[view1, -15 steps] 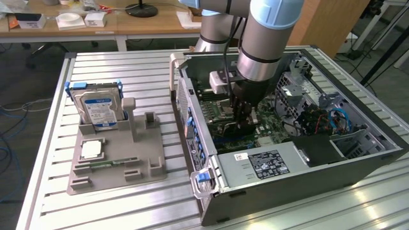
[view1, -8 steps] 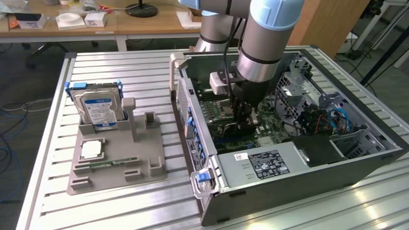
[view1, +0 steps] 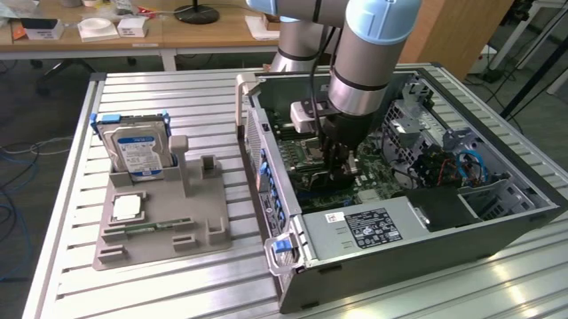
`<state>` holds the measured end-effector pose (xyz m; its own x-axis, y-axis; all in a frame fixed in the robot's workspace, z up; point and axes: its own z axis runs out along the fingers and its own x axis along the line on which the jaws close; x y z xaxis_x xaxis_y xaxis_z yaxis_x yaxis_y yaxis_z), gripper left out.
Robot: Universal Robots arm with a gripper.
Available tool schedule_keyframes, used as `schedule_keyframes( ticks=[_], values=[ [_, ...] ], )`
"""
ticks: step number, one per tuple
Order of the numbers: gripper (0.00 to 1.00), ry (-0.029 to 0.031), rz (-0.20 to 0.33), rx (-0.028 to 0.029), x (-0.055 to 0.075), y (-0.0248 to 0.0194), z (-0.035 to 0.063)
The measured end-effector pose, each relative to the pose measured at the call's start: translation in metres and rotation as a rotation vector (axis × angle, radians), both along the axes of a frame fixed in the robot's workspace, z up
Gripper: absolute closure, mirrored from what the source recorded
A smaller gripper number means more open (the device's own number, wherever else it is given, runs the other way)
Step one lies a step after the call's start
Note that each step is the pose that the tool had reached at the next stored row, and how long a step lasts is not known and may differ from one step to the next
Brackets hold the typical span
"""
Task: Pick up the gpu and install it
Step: 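Insert the gpu into the slot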
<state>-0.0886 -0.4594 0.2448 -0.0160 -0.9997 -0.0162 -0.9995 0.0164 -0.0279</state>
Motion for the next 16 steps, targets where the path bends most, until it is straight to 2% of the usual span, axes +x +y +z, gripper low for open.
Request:
schedule_keyframes(
  ticks=[16],
  values=[
    [0.74, 0.0011, 0.0, 0.0004, -0.0031, 0.0, -0.0006]
  ],
)
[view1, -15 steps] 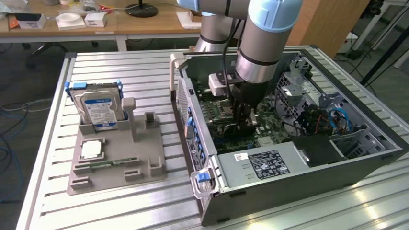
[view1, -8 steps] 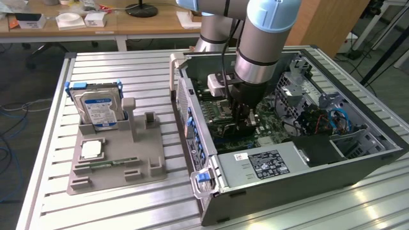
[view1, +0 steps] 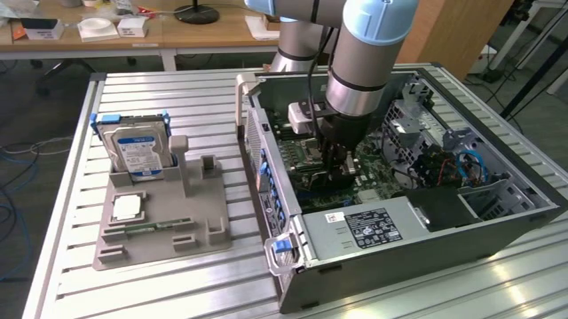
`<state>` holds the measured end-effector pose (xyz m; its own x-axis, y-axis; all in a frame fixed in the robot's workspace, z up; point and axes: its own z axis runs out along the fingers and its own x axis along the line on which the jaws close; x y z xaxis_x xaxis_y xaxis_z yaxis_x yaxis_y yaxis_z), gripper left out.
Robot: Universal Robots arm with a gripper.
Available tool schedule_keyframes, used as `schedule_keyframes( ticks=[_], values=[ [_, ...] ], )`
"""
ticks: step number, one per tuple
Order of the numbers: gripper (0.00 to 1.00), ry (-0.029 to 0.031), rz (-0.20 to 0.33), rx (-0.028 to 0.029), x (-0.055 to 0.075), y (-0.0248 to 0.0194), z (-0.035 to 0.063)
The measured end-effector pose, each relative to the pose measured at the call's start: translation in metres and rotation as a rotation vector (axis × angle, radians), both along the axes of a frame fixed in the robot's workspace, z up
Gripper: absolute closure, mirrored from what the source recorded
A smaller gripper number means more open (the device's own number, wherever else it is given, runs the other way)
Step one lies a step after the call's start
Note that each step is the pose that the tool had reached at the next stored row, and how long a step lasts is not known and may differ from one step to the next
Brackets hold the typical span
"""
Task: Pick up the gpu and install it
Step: 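Insert the gpu into the slot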
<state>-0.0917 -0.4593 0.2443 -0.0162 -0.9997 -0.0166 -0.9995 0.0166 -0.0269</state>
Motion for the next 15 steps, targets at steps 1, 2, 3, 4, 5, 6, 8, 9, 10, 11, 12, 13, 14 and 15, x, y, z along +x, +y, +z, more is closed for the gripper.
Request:
schedule_keyframes(
  ticks=[1, 2, 3, 4, 5, 6, 8, 9, 10, 11, 12, 13, 14, 15],
  values=[
    [0.74, -0.0003, -0.001, 0.0001, -0.001, 0.0, -0.0002],
    [0.67, -0.0011, -0.001, -0.0001, 0.0, 0.0, -0.0001],
    [0.67, -0.001, 0.0, -0.0004, 0.0, 0.0, 0.0],
    [0.61, -0.0009, 0.0, -0.0005, 0.0, -0.0001, 0.0],
    [0.55, -0.0008, 0.0, -0.0005, 0.0, -0.0001, 0.0],
    [0.55, -0.0009, 0.0, -0.0005, 0.0, -0.0001, 0.0],
    [0.49, -0.0008, 0.0, -0.0005, 0.0, 0.0, 0.0004],
    [0.49, -0.0007, 0.0, -0.0009, 0.0, -0.0001, 0.0021],
    [0.43, -0.0008, 0.0, -0.0007, 0.0, -0.0001, 0.0057],
    [0.43, -0.0009, 0.0, -0.0005, 0.0, 0.0, 0.0102],
    [0.43, -0.0008, 0.0, -0.0005, 0.0, -0.0001, 0.0147],
    [0.43, -0.0009, 0.0, -0.0005, 0.0, -0.0001, 0.0191],
    [0.43, -0.0009, 0.0, -0.0005, 0.0, -0.0001, 0.0235],
    [0.43, -0.0009, 0.0, -0.0005, 0.0, -0.0001, 0.0284]
  ],
)
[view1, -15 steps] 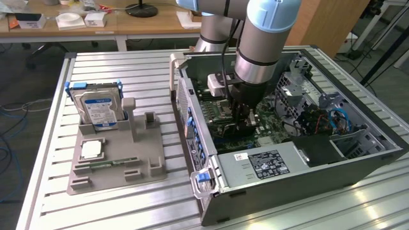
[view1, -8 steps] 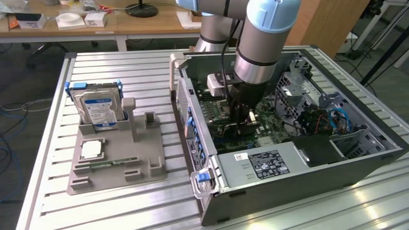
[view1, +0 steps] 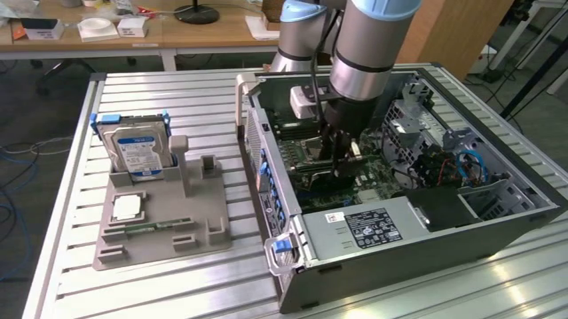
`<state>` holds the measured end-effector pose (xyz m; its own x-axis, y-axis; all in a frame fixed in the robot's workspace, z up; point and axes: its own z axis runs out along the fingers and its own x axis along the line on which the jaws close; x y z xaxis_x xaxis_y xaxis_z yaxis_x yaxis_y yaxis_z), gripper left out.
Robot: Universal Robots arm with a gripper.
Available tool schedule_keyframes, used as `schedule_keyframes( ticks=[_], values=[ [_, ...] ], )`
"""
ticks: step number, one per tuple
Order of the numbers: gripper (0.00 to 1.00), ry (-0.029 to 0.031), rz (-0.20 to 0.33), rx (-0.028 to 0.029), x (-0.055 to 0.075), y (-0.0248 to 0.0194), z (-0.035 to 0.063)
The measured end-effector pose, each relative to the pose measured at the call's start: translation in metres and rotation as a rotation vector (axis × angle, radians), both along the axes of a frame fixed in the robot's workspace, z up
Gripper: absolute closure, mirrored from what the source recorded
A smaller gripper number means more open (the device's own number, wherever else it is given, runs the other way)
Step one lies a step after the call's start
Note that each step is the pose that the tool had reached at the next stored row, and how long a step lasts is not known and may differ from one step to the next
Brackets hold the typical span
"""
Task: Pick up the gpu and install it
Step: 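Insert the gpu into the slot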
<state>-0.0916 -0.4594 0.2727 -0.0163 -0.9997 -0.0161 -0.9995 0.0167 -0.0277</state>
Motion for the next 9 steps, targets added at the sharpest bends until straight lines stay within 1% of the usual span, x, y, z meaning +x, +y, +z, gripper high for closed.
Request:
schedule_keyframes(
  ticks=[1, 3, 5, 6, 7, 8, 9],
  values=[
    [0.43, 0.0002, 0.0, -0.0002, 0.0, 0.0, 0.002],
    [0.45, -0.0001, 0.0, 0.0003, 0.0, 0.0, 0.0018],
    [0.57, -0.0001, 0.0, 0.0002, 0.0, 0.0, 0.0019],
    [0.57, -0.0001, 0.0, 0.0002, 0.0, 0.0, 0.0019],
    [0.63, 0.0, 0.0, 0.0, 0.0, 0.0, 0.0019],
    [0.63, 0.0, 0.0, 0.0001, 0.0, 0.0, 0.0019],
    [0.69, 0.0, 0.0, 0.0001, 0.0, 0.0, 0.0019]
  ],
)
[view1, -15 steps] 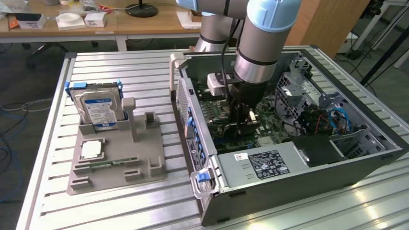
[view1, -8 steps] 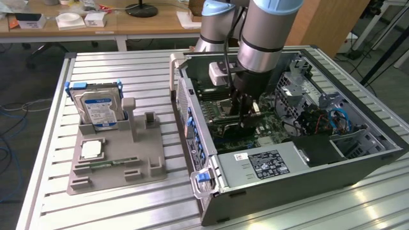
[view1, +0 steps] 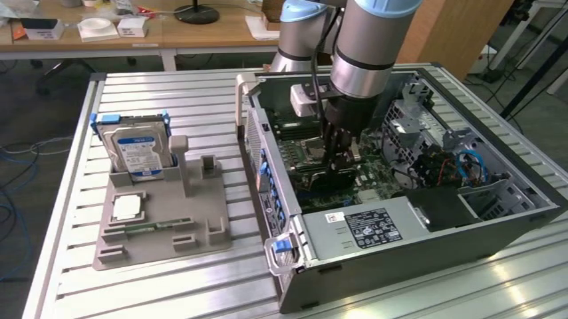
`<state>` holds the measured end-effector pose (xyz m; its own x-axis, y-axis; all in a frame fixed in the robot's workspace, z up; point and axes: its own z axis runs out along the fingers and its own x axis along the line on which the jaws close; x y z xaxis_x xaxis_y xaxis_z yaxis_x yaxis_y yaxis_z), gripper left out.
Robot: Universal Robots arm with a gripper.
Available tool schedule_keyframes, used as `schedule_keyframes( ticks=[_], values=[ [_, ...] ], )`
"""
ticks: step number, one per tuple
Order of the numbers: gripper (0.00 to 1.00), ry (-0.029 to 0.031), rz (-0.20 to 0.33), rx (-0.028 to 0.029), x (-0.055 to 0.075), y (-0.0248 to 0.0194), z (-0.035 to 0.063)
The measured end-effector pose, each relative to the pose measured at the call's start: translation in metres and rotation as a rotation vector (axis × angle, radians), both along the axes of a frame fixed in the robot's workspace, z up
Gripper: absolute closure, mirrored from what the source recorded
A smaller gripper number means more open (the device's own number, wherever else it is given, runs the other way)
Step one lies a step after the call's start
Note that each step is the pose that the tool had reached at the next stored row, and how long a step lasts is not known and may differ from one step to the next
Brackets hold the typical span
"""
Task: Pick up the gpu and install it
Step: 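Insert the gpu into the slot, then press down on the gpu until it lock into place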
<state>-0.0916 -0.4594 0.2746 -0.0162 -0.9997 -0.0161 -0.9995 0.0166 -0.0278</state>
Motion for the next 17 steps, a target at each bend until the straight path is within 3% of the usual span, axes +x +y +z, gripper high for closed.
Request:
schedule_keyframes(
  ticks=[5, 17],
  values=[
    [0.89, 0.0, 0.0, 0.0, 0.0, 0.0, 0.0],
    [0.89, 0.0, 0.0, -0.0001, 0.0, 0.0, 0.0]
  ],
)
